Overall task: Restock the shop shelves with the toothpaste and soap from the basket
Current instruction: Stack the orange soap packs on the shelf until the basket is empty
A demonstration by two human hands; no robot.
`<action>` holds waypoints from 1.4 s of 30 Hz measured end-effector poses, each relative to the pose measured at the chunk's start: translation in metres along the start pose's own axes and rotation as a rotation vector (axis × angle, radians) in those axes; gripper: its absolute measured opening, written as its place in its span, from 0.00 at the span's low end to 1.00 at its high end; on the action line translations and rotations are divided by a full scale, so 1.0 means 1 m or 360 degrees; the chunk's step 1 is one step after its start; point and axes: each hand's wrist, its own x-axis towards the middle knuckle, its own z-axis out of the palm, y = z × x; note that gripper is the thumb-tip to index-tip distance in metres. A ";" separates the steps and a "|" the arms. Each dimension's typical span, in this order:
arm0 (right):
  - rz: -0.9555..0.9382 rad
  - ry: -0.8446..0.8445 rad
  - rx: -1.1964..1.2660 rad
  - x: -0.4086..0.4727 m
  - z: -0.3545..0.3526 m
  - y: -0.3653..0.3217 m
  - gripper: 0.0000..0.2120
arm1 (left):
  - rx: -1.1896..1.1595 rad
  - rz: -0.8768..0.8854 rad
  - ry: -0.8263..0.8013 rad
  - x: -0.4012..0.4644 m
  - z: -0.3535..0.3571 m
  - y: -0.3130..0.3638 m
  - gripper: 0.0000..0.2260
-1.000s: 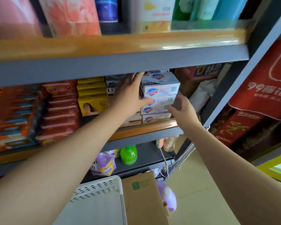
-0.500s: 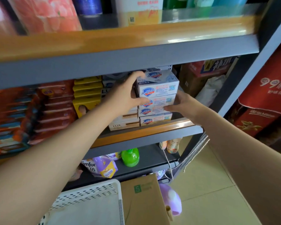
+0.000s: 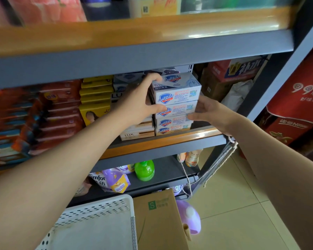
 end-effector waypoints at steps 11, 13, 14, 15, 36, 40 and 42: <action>-0.0175 0.0219 -0.0060 -0.006 0.012 0.002 0.19 | 0.0109 0.0003 0.0012 0.002 0.000 0.001 0.28; -0.0192 0.0227 -0.0085 -0.007 0.014 0.001 0.19 | 0.0126 0.0002 0.0014 0.001 0.000 0.000 0.28; -0.0197 0.0231 -0.0097 -0.007 0.014 0.001 0.19 | 0.0120 -0.0003 0.0015 0.001 0.001 -0.001 0.28; -0.0203 0.0234 -0.0108 -0.007 0.015 0.001 0.19 | 0.0106 -0.0007 0.0019 0.001 0.001 -0.001 0.28; -0.0143 0.0484 -0.0667 -0.013 0.033 -0.003 0.15 | -0.0158 -0.0041 0.0082 -0.002 -0.003 0.006 0.25; -0.0002 0.0778 -0.0922 -0.017 0.049 -0.005 0.15 | 0.0076 -0.0025 0.0119 -0.008 -0.001 0.005 0.33; 0.0061 0.0904 -0.0897 -0.021 0.057 -0.006 0.17 | 0.0205 -0.0001 0.0204 -0.019 -0.003 0.004 0.37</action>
